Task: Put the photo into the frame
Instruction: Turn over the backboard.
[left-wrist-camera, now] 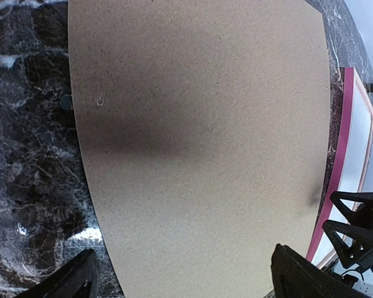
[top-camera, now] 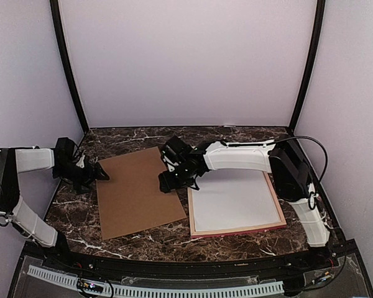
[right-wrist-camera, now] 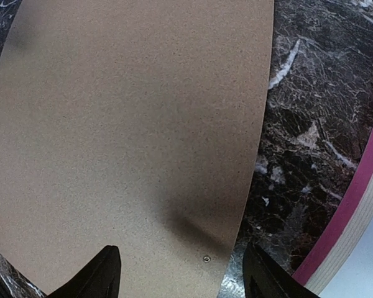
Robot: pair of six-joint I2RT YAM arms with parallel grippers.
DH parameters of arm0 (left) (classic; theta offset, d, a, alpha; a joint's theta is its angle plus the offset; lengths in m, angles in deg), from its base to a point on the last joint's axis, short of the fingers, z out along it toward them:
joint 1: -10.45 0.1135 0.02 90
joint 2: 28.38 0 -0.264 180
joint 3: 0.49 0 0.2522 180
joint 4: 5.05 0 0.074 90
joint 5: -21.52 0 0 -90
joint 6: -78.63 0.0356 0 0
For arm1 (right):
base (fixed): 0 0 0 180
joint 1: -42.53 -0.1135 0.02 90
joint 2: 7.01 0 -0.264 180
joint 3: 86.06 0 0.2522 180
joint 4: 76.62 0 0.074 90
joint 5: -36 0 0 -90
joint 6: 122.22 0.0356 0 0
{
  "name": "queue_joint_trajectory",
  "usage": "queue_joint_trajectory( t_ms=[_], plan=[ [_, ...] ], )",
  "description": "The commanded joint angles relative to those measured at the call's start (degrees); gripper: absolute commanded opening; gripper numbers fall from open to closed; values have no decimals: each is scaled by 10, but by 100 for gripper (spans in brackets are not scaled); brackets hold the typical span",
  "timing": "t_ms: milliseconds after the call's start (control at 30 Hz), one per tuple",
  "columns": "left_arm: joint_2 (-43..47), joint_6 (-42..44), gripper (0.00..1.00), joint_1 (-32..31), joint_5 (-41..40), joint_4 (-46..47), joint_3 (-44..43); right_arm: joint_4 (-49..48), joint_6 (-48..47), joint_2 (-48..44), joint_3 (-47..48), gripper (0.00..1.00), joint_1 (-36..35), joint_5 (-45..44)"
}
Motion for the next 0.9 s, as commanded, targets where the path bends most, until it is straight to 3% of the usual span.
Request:
queue_joint_trajectory(
  t_ms=[0,467,867],
  plan=[
    [-12,11,99,3,15,11,18,0,12,20,17,69,1,-9],
    [-41,-15,98,3,51,42,55,-23,29,43,-1,72,3,45],
    [-1,-40,87,3,140,99,77,-66,53,23,-41,70,3,92]
  ],
)
